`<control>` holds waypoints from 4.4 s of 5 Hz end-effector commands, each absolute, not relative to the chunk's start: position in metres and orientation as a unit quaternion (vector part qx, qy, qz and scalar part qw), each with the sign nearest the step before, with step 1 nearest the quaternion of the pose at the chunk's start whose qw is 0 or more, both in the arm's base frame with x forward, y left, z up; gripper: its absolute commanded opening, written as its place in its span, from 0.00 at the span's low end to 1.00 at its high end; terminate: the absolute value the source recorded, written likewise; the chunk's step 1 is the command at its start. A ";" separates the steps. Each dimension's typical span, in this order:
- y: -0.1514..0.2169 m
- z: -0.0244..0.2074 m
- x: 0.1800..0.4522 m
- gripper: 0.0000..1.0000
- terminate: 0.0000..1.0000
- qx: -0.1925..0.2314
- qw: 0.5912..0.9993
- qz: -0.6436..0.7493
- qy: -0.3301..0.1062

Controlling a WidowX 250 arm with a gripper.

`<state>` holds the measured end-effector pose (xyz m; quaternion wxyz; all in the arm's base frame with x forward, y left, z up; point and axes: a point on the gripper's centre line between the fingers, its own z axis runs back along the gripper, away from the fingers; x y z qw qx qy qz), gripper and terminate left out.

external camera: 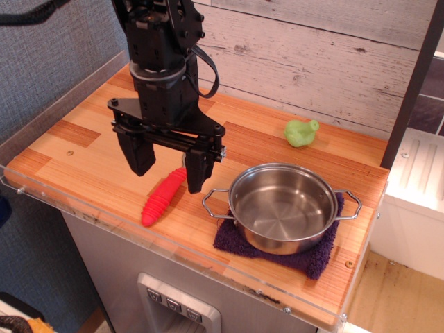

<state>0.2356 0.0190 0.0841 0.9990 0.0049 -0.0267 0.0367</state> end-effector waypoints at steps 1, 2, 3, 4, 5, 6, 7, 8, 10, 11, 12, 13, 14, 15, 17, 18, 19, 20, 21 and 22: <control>0.019 0.084 0.236 1.00 0.00 0.005 0.999 0.037 -0.027; 0.000 0.093 0.280 1.00 0.00 0.017 0.998 0.032 -0.054; -0.020 0.099 0.329 1.00 0.00 0.023 0.997 0.025 -0.076; -0.038 0.104 0.374 1.00 0.00 0.024 0.996 0.022 -0.087; -0.039 0.084 0.397 1.00 0.00 0.025 0.996 0.031 -0.076; -0.036 0.061 0.407 1.00 0.00 0.029 0.997 0.039 -0.052; -0.037 0.045 0.409 1.00 0.00 0.032 0.998 0.041 -0.036; -0.036 0.031 0.408 1.00 0.00 0.020 0.998 0.054 -0.025; -0.033 0.024 0.401 0.00 0.00 0.024 0.998 0.052 -0.016; -0.021 0.056 0.393 0.00 0.00 0.014 0.997 0.054 -0.049; 0.022 0.086 0.377 0.00 0.00 0.028 0.991 0.100 -0.082; 0.068 0.074 0.365 0.00 0.00 0.068 0.985 0.148 -0.049; 0.116 0.056 0.349 0.00 0.00 0.084 0.979 0.186 -0.015; 0.157 0.037 0.328 0.00 0.00 0.068 0.972 0.224 0.003; 0.184 0.018 0.313 0.00 0.00 0.012 0.969 0.248 0.005; 0.184 0.018 0.308 1.00 0.00 0.002 0.971 0.238 0.004; 0.178 0.028 0.303 1.00 0.00 0.011 0.975 0.221 -0.012; 0.173 0.046 0.292 1.00 0.00 0.004 0.972 0.233 -0.038; 0.171 0.065 0.284 1.00 0.00 -0.001 0.969 0.239 -0.058; 0.166 0.086 0.275 1.00 0.00 -0.004 0.970 0.229 -0.083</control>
